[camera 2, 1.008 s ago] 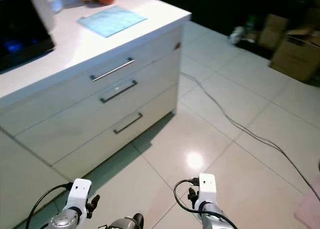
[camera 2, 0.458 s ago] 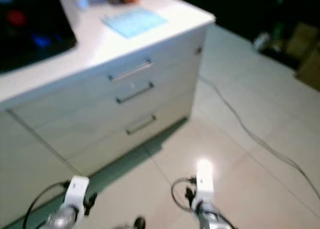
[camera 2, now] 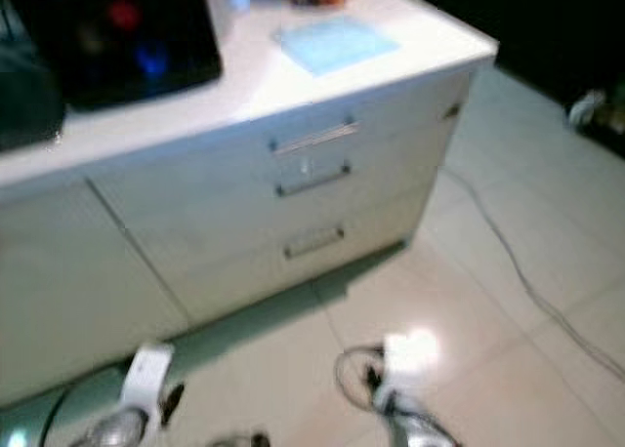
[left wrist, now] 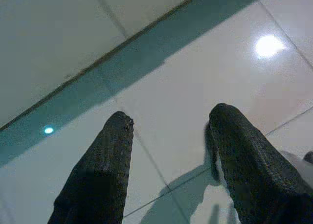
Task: Kitchen organization
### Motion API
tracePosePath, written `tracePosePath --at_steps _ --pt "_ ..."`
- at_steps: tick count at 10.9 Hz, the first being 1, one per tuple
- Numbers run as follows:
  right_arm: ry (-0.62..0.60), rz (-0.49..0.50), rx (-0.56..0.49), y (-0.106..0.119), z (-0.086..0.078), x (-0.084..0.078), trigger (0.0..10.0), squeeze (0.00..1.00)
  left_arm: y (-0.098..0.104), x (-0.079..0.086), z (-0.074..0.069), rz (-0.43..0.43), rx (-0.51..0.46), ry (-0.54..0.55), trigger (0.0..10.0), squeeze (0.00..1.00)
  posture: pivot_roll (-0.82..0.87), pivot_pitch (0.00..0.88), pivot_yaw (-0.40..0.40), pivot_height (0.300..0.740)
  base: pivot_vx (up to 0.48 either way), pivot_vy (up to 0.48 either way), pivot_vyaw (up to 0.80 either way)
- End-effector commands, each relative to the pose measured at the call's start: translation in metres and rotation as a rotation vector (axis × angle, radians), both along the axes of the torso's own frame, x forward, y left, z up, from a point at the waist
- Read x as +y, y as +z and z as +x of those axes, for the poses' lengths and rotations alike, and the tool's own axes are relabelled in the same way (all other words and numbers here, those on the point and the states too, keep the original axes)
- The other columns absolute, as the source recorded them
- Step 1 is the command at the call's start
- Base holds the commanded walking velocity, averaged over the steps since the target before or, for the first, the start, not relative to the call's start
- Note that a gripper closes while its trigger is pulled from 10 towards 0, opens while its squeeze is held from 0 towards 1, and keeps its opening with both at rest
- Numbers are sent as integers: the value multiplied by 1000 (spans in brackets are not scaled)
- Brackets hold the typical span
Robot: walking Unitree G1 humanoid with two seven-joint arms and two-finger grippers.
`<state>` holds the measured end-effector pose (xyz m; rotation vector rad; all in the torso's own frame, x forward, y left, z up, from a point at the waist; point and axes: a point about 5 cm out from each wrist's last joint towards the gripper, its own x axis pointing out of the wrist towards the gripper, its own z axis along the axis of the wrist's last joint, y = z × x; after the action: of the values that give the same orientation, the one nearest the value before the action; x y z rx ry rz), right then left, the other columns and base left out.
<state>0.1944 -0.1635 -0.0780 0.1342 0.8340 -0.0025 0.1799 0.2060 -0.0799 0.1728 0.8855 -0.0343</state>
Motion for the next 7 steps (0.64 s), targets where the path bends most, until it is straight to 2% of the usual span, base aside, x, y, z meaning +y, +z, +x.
tracePosePath --at_steps 1,7 --pt "-19 -9 13 -2 -4 -5 10000 0 0 -1 1 1 -3 -9 10000 0 -1 63 89 740 0 0 800" --pt "-16 -8 13 -2 -4 -6 10000 0 1 -3 4 2 -10 -11 10000 0 2 59 84 740 0 0 800"
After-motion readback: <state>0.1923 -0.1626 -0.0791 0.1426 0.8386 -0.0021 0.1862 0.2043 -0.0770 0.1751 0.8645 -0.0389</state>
